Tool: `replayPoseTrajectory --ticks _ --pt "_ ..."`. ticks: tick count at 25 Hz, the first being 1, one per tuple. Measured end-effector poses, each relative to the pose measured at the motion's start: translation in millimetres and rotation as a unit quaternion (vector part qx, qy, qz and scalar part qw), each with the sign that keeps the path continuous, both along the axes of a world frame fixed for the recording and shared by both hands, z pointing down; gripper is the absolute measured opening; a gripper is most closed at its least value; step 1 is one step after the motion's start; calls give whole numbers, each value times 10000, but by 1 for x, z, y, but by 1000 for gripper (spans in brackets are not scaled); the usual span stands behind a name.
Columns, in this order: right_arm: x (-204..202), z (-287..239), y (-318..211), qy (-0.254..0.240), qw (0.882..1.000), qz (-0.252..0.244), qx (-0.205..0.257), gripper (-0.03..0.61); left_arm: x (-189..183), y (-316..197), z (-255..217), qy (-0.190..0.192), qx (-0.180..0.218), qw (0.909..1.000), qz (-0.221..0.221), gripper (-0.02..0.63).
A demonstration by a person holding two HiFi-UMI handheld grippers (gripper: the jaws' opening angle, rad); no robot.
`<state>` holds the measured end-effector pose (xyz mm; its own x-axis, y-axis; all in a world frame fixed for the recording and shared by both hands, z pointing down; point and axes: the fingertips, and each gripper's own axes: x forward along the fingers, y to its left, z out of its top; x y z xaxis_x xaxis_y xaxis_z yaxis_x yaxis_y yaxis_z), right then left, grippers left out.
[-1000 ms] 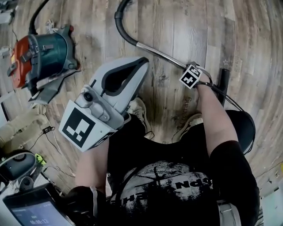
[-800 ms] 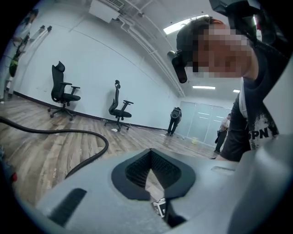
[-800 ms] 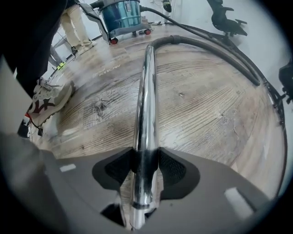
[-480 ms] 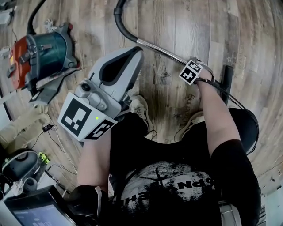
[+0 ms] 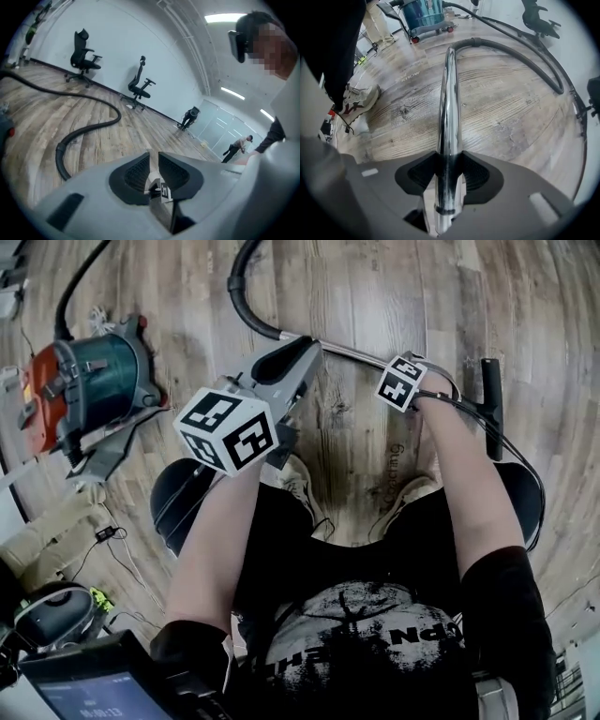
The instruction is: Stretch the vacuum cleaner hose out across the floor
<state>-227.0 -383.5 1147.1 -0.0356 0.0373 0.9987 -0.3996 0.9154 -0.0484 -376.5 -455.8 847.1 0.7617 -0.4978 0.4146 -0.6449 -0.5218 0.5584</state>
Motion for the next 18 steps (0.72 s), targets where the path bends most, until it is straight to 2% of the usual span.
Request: replayPoseTrajectory --ticks 2,5,7,10,12,14,18 --pt "6 -14 -4 33 10000 -25 16 176 6 -4 38 152 -656 9975 -208 90" --pt "15 -34 -8 78 9999 -115 34 176 9 0 104 223 -1670 9834 -679 147" --pt "20 -48 -10 105 9998 -151 59 176 6 7 146 270 -2218 9690 -1056 185" --pt "26 -65 -7 100 9998 -141 101 176 3 18 192 922 -2880 9350 -1854 245" --pt "32 -78 -4 78 9998 -80 136 175 9 21 210 1356 -3074 9148 -2242 255" --pt "34 -93 0 8 9999 -2 156 175 21 22 222 1698 -3166 9003 -2457 284" --pt "28 -117 15 -136 9998 4 172 175 42 19 236 2661 -3190 8608 -2941 302"
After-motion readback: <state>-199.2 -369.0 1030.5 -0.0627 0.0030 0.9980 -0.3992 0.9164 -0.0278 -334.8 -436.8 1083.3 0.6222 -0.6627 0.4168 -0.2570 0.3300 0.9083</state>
